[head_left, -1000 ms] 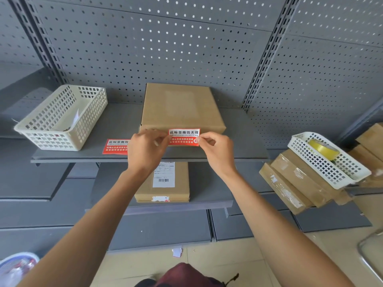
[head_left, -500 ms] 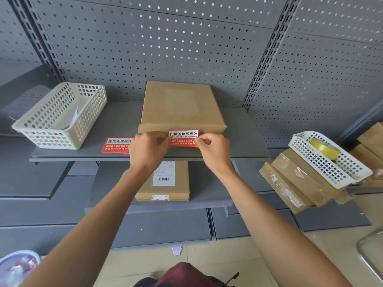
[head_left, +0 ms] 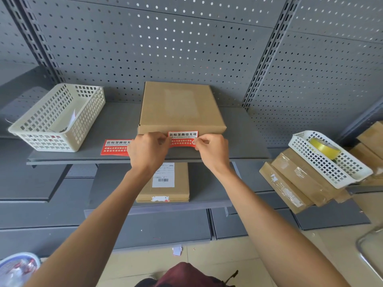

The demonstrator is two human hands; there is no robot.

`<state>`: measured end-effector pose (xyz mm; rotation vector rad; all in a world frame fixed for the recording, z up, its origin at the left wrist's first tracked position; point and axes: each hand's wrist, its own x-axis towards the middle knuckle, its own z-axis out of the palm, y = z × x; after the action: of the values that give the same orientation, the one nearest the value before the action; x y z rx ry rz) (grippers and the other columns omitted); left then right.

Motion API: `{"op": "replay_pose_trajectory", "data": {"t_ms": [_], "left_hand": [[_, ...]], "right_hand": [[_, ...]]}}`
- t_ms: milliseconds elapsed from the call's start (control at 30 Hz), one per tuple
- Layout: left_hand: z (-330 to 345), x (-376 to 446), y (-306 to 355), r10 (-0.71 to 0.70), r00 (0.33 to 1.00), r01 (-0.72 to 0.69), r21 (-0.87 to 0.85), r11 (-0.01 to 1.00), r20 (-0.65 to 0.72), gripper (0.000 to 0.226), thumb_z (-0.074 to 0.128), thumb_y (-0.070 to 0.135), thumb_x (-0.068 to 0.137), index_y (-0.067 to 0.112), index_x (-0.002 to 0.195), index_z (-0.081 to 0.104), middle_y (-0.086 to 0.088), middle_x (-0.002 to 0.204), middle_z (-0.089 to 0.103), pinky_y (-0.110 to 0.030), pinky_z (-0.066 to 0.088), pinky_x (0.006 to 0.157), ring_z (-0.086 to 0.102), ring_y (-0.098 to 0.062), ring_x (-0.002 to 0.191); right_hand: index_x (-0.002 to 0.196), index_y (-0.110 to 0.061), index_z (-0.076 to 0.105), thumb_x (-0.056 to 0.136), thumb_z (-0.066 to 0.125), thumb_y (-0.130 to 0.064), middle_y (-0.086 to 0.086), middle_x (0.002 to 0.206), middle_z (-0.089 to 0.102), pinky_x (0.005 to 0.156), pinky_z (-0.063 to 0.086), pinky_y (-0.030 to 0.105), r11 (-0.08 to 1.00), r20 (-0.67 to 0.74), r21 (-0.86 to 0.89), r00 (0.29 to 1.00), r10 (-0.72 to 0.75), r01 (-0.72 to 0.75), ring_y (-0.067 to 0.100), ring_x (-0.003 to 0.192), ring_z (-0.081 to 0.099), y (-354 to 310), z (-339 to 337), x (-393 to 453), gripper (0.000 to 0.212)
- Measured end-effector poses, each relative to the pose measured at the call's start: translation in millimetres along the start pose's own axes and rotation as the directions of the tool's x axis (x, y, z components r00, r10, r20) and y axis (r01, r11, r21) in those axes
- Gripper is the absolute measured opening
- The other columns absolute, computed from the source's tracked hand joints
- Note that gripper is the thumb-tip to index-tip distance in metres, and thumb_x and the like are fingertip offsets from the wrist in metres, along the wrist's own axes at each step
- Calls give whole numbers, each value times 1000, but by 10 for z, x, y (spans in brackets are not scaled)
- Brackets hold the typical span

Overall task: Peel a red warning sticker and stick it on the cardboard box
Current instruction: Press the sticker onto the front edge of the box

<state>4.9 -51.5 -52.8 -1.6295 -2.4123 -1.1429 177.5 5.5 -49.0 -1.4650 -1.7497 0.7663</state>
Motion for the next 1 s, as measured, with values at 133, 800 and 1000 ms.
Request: {"op": "replay_pose_trajectory", "data": {"t_ms": [133,800,1000], "left_hand": [[1,29,8,-28,1000,28,23,999,-6,29,63,46,92,26,83,82,-5,59,68,-28,41,52,58,-31,54],[37,33,-41,-3,1000,3,18,1000,-29,27,65,45,91,24,83,81,-4,64,72,-28,40,53,58,-28,55],[49,15,-80,32,998,-28,56,998,-61,28,65,48,91,24,79,74,0,67,73,-30,45,55,64,-30,58]], "right_hand": [[66,-14,76,86,63,-17,-4,63,73,62,49,25,1000,-9,3,1000,17,-17,12,66,69,-30,22,0,24],[68,-18,73,85,66,-30,-6,63,71,67,55,33,996,-3,-27,997,82,-82,15,70,69,-42,21,47,22],[64,-19,70,85,74,-40,-10,60,67,62,49,30,996,-43,-79,999,30,-33,12,65,65,32,-33,58,30]]}}
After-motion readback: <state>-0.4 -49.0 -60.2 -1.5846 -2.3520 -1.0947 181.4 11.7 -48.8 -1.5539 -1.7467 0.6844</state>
